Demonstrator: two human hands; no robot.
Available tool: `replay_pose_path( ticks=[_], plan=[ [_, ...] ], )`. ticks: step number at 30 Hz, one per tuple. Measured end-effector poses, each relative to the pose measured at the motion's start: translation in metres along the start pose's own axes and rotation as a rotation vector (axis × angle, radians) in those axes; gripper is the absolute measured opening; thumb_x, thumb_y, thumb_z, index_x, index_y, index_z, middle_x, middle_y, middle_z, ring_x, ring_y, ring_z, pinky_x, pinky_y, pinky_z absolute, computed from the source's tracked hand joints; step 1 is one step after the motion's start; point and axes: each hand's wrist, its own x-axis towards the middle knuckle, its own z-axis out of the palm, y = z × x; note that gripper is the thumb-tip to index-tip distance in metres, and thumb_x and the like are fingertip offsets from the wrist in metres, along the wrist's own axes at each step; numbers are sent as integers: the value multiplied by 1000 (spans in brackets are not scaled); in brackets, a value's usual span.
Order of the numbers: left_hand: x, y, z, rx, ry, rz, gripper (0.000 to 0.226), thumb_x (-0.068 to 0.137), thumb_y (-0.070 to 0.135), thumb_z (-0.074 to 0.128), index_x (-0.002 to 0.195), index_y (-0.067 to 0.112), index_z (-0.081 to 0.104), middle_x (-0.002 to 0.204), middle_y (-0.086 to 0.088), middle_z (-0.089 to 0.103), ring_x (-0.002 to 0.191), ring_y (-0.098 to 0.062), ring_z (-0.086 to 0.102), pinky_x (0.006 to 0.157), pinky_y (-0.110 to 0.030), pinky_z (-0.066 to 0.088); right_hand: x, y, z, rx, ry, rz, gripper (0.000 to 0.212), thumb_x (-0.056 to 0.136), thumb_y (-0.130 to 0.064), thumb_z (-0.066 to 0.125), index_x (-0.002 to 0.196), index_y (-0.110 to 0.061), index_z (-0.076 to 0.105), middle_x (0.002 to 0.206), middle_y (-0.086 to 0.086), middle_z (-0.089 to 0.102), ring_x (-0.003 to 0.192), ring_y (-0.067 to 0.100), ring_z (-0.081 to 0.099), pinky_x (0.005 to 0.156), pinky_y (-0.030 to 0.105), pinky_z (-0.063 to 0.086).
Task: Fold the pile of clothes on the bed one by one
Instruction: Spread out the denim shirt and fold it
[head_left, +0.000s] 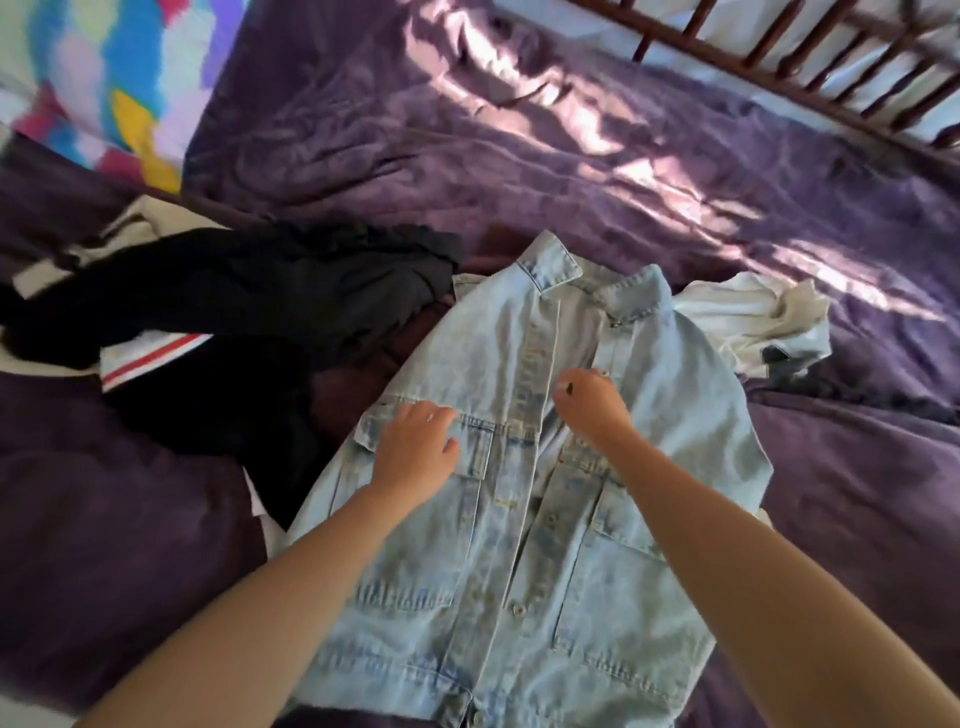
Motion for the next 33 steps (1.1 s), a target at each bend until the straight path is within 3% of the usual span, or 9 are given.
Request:
replay_pose_path(
  ticks=[7, 10, 13, 15, 16, 21, 25, 28, 33],
  plan=[
    [57, -44, 6, 83, -71, 7, 52, 65, 20, 78, 113, 7, 64, 115, -19, 61, 97, -41, 60, 65, -47, 53, 105, -15, 16, 252, -51, 282, 54, 93, -25, 50, 142, -8, 31, 134, 18, 49, 119, 33, 50, 93, 34, 41],
    [63, -55, 18, 133, -88, 69, 44, 62, 35, 60, 102, 18, 67, 102, -9, 69, 77, -32, 67, 46, -39, 54, 136, -19, 22, 346, 16, 399, 66, 90, -33, 56, 141, -1, 28, 137, 19, 43, 124, 36, 45, 100, 40, 39],
    [68, -56, 27, 24, -35, 93, 43, 70, 37, 41, 97, 21, 71, 104, -1, 70, 77, -27, 67, 50, -39, 54, 158, -15, 20, 571, 95, 460, 46, 85, -24, 67, 115, 8, 55, 86, 11, 63, 83, 22, 64, 69, 23, 52],
    [71, -53, 28, -92, 28, 120, 39, 73, 35, 43, 93, 21, 73, 105, 3, 71, 83, -21, 63, 58, -40, 55, 164, -8, 7, 509, 207, 428, 16, 84, -9, 62, 70, -2, 61, 41, -5, 45, 43, 4, 47, 41, 18, 37],
    [72, -49, 27, -147, 59, 156, 36, 75, 35, 44, 94, 22, 72, 104, 5, 71, 85, -16, 58, 62, -39, 54, 165, -4, -3, 469, 290, 419, 29, 85, -6, 57, 57, -7, 50, 37, -5, 38, 44, 5, 42, 44, 22, 34],
    [71, -13, 18, -213, 147, 344, 32, 78, 32, 47, 103, 26, 65, 111, 5, 68, 101, -10, 49, 84, -33, 41, 142, 43, -50, 389, 578, 472, 29, 86, -17, 43, 77, 6, 58, 73, 17, 46, 78, 22, 43, 68, 32, 25],
    [72, 4, 10, 13, -123, -84, 58, 91, 45, 42, 143, 25, 28, 150, -14, 28, 132, -32, 32, 99, -48, 38, 116, 61, -35, 353, 384, 605, 37, 93, -16, 48, 125, 4, 51, 120, 26, 55, 117, 38, 49, 90, 37, 37],
    [65, 4, 10, -5, -383, -377, 77, 90, 58, 39, 149, 23, 4, 145, -11, 30, 128, -30, 36, 99, -41, 37, 95, 33, -16, 5, 451, 318, 49, 89, -15, 48, 137, -7, 41, 137, 25, 41, 127, 39, 36, 102, 43, 30],
    [38, 3, 1, 115, -188, -151, 71, 85, 40, 61, 146, 29, 27, 99, -8, 58, 71, -24, 66, 56, -33, 52, 59, -20, 36, -360, 269, -336, 47, 84, -28, 49, 129, -15, 56, 135, 23, 49, 125, 41, 46, 96, 54, 42]
  ],
)
